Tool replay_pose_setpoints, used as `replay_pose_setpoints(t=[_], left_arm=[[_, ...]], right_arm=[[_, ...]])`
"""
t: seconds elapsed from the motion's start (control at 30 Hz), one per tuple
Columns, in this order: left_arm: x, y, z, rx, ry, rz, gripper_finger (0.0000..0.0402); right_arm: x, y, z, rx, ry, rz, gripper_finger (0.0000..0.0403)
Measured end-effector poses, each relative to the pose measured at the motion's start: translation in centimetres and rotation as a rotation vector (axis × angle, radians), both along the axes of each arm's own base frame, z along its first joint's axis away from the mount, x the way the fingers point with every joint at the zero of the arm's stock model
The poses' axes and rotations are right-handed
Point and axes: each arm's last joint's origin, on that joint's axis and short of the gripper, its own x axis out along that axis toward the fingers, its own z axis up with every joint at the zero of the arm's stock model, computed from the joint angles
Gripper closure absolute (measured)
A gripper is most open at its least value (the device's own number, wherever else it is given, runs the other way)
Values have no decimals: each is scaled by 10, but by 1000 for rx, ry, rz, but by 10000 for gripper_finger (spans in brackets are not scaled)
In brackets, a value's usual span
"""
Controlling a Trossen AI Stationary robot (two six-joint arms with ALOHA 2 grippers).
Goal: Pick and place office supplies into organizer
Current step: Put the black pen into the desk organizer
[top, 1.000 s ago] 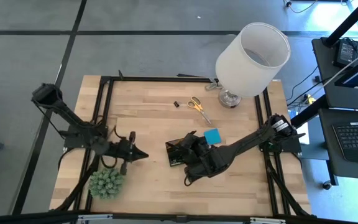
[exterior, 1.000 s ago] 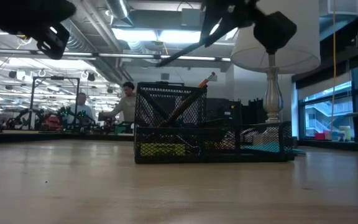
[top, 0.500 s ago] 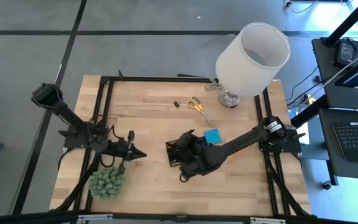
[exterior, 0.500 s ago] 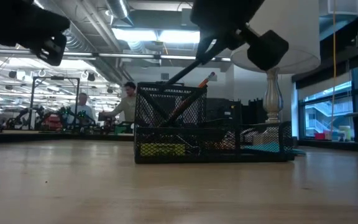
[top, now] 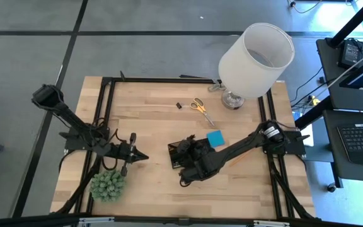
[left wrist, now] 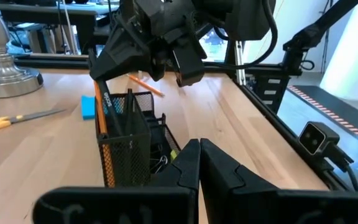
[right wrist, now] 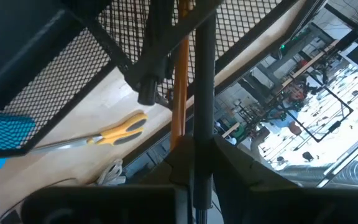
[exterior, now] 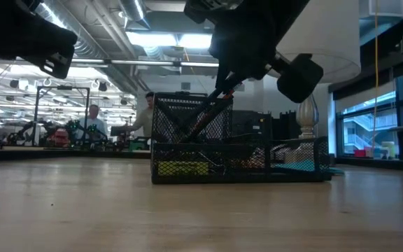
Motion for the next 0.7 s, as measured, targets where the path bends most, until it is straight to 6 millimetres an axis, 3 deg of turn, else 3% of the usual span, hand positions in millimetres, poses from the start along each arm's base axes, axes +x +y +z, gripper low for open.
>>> replay_pose_setpoints(t=[0.7], left_arm=[[0,0,-1,6,9,1,400]], right_arm=[[3,2,-1,45,-25,-1,302]])
